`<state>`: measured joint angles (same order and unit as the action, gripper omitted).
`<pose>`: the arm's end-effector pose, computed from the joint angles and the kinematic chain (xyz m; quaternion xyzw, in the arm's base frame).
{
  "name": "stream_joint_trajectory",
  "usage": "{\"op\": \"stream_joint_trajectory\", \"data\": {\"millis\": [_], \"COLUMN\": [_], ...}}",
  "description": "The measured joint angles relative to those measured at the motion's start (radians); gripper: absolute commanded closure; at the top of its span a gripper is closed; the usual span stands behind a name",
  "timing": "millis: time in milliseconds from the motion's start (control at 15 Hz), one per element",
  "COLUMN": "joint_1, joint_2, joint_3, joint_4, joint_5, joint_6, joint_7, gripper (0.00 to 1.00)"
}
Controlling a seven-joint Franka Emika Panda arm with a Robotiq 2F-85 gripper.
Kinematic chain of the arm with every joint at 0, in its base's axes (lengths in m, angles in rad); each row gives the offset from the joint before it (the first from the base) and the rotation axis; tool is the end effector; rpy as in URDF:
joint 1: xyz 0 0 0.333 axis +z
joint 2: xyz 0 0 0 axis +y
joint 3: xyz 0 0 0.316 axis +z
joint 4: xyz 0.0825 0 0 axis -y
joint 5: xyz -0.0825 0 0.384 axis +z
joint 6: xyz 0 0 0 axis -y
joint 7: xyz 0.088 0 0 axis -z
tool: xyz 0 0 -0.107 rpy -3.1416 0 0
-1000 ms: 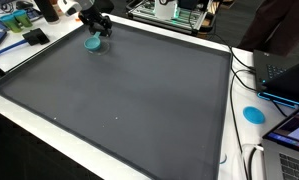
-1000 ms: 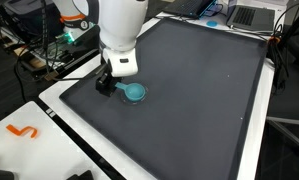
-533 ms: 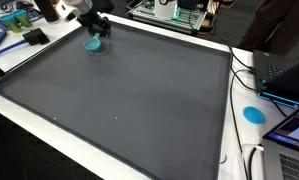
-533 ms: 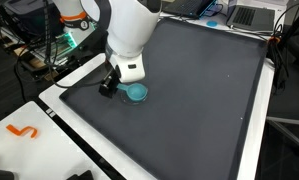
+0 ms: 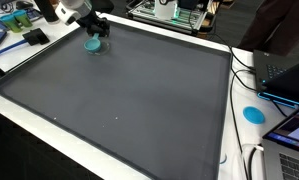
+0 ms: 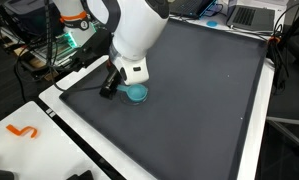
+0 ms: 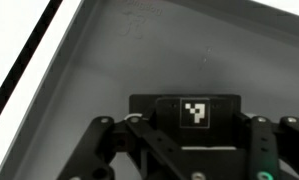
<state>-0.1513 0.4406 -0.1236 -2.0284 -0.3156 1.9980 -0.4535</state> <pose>0.5203 -0.1668 0.2040 0.9441 0.1810 -0.2691 0.0586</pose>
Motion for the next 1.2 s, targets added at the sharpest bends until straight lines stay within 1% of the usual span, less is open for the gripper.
{"op": "stream_joint_trajectory", "data": {"millis": [467, 1200], "joint_1": [0.001, 0.001], "joint_2": [0.030, 0.044], "joint_3": [0.000, 0.012], "joint_4": [0.045, 0.058], "joint_5": [-0.001, -0.030], "joint_6": [-0.061, -0.068], "joint_7": [0.003, -0.004], "gripper": [0.72, 0.72]}}
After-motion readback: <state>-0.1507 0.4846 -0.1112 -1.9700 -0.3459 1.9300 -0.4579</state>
